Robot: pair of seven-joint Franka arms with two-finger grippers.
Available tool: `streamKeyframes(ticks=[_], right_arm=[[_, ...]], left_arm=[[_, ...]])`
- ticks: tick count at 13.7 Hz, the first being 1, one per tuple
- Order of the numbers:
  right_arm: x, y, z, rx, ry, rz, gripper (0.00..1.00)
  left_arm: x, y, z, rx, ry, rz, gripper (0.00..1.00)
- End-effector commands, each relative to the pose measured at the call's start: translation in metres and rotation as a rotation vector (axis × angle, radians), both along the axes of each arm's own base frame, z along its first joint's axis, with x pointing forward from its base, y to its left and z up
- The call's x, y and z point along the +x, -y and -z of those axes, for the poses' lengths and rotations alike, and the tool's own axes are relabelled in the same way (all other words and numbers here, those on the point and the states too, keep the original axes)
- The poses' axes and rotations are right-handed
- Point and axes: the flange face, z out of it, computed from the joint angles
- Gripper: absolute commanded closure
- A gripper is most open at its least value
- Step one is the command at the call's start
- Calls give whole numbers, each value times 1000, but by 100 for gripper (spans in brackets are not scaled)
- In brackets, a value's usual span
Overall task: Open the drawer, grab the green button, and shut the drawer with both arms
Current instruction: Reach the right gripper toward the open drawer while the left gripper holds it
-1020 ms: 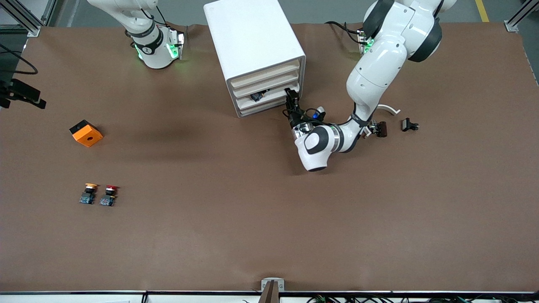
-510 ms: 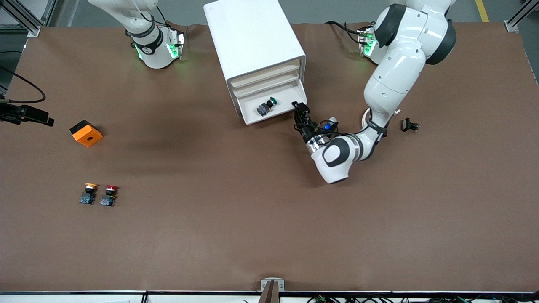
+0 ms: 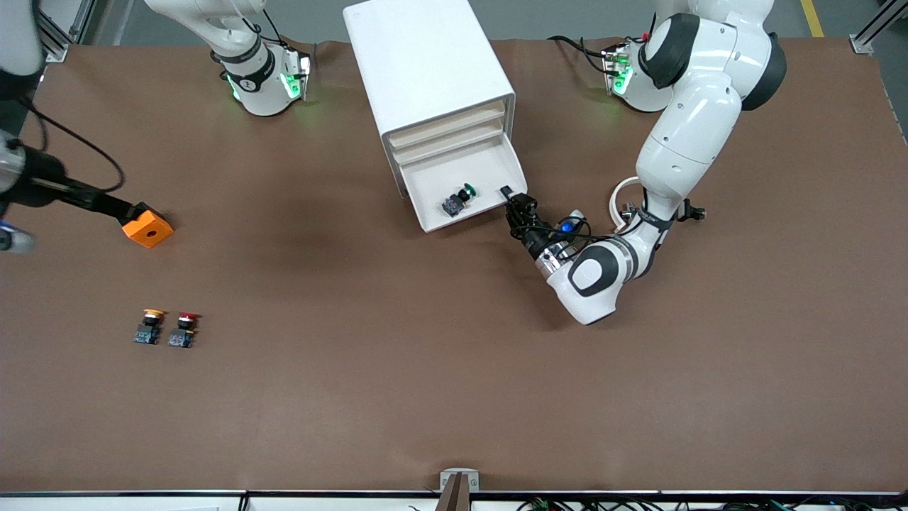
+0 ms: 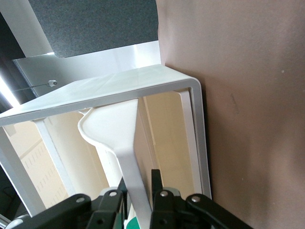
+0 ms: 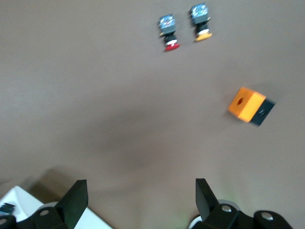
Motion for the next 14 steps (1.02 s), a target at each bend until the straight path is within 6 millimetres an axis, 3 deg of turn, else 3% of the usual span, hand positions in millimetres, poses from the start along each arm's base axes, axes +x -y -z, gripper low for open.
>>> streamKeyframes(ticks=[1, 2, 6, 12, 14], right_arm=[[-3, -59, -4, 10, -6, 70, 0], [-4, -72, -6, 27, -7, 101, 0], [-20, -163, -7, 41, -5, 148, 0], [-80, -328, 59, 51, 58, 304, 0], [-93, -367, 86, 14, 74, 308, 0]], left_arm=[[0, 5, 1, -9, 15, 1, 14], [0, 5, 1, -6, 19, 7, 0], [14, -3, -3, 11, 72, -28, 0], [65, -23, -33, -130, 291, -89, 0], [78, -30, -47, -231, 406, -87, 0]])
